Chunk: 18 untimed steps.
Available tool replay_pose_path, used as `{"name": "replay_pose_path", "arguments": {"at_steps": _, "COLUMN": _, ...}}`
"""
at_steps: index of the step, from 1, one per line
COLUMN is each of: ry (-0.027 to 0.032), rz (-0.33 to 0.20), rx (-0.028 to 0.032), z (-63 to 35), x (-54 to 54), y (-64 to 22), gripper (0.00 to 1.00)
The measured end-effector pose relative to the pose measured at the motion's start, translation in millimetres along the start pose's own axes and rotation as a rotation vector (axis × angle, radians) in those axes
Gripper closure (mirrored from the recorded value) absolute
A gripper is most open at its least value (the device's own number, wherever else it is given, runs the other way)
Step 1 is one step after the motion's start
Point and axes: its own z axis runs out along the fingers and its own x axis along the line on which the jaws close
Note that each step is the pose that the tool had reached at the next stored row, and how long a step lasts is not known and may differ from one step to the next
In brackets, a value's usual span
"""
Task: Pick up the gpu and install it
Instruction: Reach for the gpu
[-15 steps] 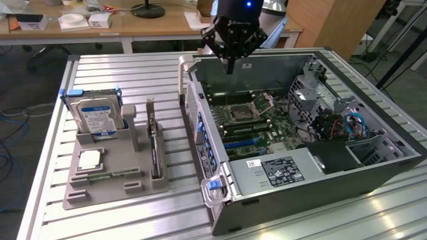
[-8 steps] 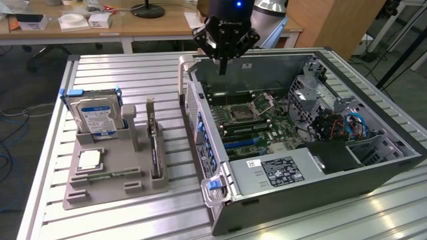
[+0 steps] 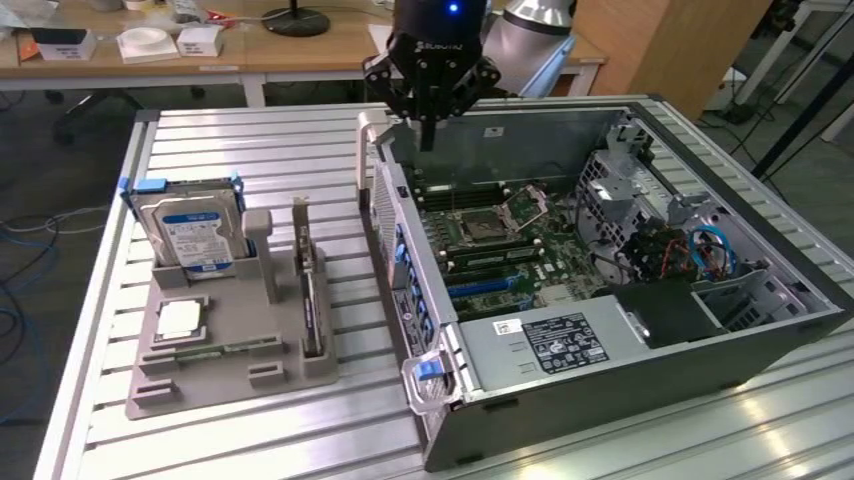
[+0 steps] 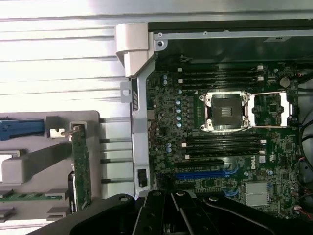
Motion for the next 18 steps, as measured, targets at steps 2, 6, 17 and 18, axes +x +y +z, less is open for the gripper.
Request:
{"name": "replay_pose_path", "arguments": {"at_steps": 2, "ry": 0.0, "rz": 0.0, "rx": 0.0, "z": 0.0, "x": 5.1, "y": -0.4, "gripper": 0.89}}
{"name": "replay_pose_path", "arguments": {"at_steps": 6, "ry": 0.0, "rz": 0.0, "rx": 0.0, "z": -0.1, "x": 14.1, "y": -1.0, "gripper": 0.89}}
{"name": "replay_pose_path", "arguments": {"at_steps": 17, "ry": -0.0001, "rz": 0.0, "rx": -0.0001, "z": -0.3, "x": 38.2, "y": -2.9, "gripper": 0.89}}
{"name": "replay_pose_path", "arguments": {"at_steps": 18, "ry": 0.0, "rz": 0.0, "rx": 0.0, "z": -0.3, "x": 40.6, "y": -3.0, "gripper": 0.89}}
